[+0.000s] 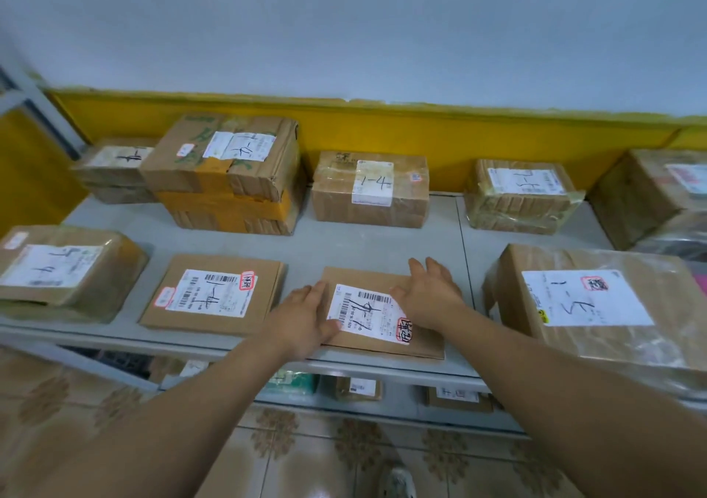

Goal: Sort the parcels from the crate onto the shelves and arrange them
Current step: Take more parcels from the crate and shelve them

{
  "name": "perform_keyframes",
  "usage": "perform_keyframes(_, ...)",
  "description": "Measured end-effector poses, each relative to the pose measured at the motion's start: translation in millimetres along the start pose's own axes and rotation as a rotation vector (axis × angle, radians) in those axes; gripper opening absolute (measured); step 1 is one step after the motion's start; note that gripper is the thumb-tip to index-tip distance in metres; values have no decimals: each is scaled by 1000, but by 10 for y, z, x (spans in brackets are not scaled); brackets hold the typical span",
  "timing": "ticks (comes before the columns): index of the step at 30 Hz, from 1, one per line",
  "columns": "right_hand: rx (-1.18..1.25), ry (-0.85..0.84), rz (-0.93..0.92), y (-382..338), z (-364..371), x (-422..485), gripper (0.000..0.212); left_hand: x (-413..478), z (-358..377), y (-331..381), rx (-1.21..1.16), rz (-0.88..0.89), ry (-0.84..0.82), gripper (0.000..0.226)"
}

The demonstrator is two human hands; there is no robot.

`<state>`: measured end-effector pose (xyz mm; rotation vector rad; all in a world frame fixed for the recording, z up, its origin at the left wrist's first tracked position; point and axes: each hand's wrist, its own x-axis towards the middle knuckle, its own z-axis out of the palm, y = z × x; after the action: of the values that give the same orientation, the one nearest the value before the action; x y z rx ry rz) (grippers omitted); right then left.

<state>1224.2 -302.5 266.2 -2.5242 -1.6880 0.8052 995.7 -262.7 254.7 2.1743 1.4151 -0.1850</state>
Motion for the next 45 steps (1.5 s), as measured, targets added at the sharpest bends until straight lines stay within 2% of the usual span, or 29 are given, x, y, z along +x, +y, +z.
perform_keyframes(8, -1, 177, -74, -163, -702, 297, 74, 330, -673, 29, -122, -56, 128, 81)
perform_keyframes(16, 2, 135, -70, -129, -1083, 1167, 73, 1120, -1100, 225, -251, -45, 159, 72)
perform_keyframes(22, -69, 112, -76, -107, -1110, 1688, 73, 1743, -1115, 311, -353, -152, 180, 70)
perform_keyframes(25, -120, 75, -97, -97, -1070, 1854, 91, 1898, -1038, 328, -414, -190, 196, 71)
perform_keyframes(27, -114, 76, -78, -63, -1064, 1840, 81, 1913, -989, 347, -429, -189, 196, 72)
perform_keyframes(29, -109, 130, -79, 17, -1061, 1791, 70, 1894, -954, 390, -419, -154, 179, 72)
perform_keyframes(35, -108, 132, -25, 163, -1099, 1755, 75, 1905, -966, 511, -321, -61, 78, 75)
perform_keyframes(45, -194, 192, -66, -432, -1102, 1451, 76, 1267, -1265, -36, -77, 96, 87, 68)
